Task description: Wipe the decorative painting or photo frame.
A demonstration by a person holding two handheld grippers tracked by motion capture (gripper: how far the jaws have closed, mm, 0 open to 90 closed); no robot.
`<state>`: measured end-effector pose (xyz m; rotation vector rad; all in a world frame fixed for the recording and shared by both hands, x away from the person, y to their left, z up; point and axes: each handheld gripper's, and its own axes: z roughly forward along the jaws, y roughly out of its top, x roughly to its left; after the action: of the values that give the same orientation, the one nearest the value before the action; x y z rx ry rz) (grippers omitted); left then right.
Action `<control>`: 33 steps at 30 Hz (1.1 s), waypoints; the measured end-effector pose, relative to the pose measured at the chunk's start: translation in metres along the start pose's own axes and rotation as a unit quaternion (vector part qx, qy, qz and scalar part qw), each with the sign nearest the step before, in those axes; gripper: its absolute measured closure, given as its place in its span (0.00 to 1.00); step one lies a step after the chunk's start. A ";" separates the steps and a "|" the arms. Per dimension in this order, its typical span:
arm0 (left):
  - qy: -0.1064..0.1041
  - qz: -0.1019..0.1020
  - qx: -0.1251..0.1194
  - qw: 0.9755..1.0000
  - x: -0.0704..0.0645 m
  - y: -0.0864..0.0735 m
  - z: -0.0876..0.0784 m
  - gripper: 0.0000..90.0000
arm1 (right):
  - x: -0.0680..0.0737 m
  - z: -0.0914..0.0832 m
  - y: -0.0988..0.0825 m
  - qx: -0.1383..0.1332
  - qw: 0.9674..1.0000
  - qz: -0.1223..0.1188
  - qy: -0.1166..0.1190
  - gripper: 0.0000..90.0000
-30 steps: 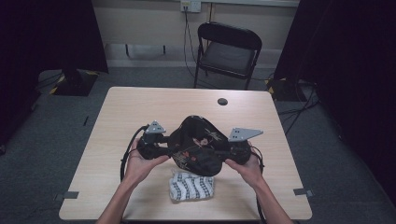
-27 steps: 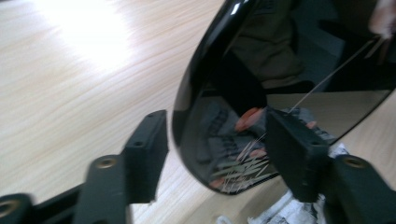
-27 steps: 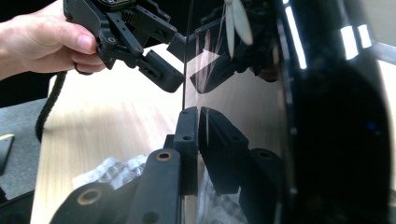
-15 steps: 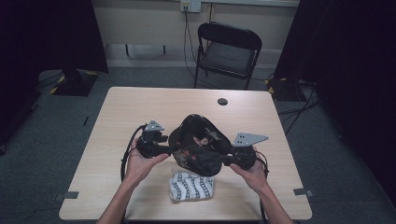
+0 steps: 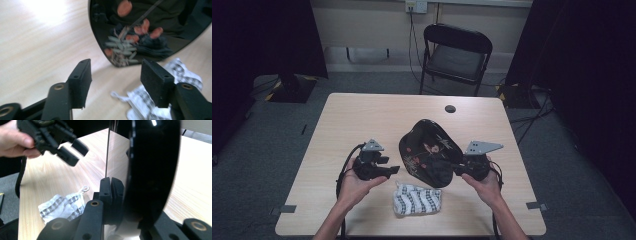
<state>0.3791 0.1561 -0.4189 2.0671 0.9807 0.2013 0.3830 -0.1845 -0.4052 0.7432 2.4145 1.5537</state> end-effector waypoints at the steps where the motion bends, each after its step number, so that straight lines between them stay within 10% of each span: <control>1: -0.014 -0.010 0.001 1.000 -0.002 -0.007 -0.001 0.50 | -0.001 0.000 0.000 0.000 1.000 0.004 -0.001 0.89; 7: -0.012 0.039 0.022 0.999 -0.029 -0.012 0.006 0.53 | -0.004 -0.001 0.001 0.002 1.000 0.007 -0.006 0.89; 20: -0.087 0.057 0.070 0.992 -0.060 -0.023 0.039 0.55 | -0.012 -0.006 -0.002 -0.005 1.000 0.020 -0.016 0.90; 33: -0.063 0.096 0.113 0.987 -0.069 -0.036 0.066 0.42 | -0.013 -0.008 -0.004 -0.005 1.000 0.023 -0.015 0.90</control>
<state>0.3410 0.0796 -0.4755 2.3520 0.7551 0.0600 0.3897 -0.1984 -0.4069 0.8194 2.3837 1.5594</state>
